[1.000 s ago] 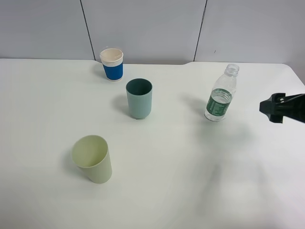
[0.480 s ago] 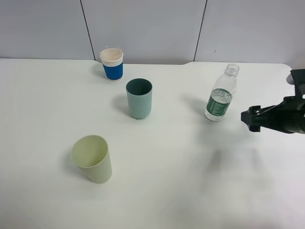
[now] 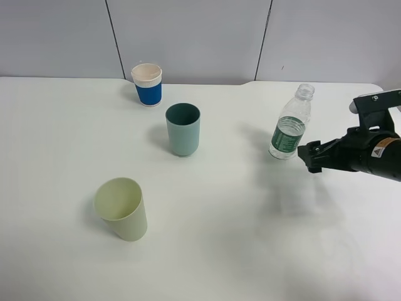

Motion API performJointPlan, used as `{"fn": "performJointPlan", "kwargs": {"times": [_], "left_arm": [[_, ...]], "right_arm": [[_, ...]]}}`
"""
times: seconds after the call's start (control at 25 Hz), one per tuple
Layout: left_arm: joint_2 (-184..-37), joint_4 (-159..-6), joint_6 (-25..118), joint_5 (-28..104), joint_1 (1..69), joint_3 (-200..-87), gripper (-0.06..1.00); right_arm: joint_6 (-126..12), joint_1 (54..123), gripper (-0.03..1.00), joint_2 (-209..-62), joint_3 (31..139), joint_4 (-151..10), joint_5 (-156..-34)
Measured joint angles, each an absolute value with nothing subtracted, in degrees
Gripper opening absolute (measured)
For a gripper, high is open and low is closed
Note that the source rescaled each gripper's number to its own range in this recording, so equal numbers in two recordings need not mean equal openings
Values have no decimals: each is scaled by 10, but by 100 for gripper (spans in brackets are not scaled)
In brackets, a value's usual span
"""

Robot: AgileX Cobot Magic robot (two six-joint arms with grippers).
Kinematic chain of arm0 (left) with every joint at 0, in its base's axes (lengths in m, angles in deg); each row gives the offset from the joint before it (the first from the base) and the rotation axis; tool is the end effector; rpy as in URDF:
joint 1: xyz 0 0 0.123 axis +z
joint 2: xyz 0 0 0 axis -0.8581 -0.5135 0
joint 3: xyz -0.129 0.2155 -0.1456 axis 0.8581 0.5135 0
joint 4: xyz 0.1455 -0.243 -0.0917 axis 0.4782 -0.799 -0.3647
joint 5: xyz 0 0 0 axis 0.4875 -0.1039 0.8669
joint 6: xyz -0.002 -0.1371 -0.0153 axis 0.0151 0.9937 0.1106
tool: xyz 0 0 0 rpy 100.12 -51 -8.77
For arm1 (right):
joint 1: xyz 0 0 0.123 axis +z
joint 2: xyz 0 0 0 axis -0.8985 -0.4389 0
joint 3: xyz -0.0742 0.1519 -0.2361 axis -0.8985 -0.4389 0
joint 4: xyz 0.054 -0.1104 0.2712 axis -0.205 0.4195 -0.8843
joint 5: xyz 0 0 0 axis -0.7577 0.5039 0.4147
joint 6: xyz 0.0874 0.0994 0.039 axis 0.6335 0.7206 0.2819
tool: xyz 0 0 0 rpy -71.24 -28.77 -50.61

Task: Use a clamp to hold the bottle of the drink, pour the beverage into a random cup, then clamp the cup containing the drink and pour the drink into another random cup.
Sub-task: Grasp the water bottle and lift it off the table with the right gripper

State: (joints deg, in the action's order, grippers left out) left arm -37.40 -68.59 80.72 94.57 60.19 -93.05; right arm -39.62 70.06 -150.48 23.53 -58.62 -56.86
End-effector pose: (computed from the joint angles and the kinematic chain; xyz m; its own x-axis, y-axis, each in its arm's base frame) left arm 0.0714 0.0014 0.2812 -0.4400 -0.0085 -0.8980 -0.0192 0.9998 0.0000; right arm 0.2829 0.0349 0.0692 -0.5586 -0.2144 -0.8012 -0.2219 0.9694 -0.1048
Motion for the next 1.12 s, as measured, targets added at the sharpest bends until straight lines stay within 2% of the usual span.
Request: {"fn": "performJointPlan", "kwargs": {"times": [0.52,0.72,1.12], "left_arm": [[-374,-686,807,946,602,-931,100],[-374,-686,807,946,602,-931,100],[-374,-686,807,946,602,-931,100]], "right_arm": [[-433,701,88,-1632,235,-593,-408],[-433,701,98,-1676,235,-596,-336],[-433,701,100,-1763,235,-584,-177]]}}
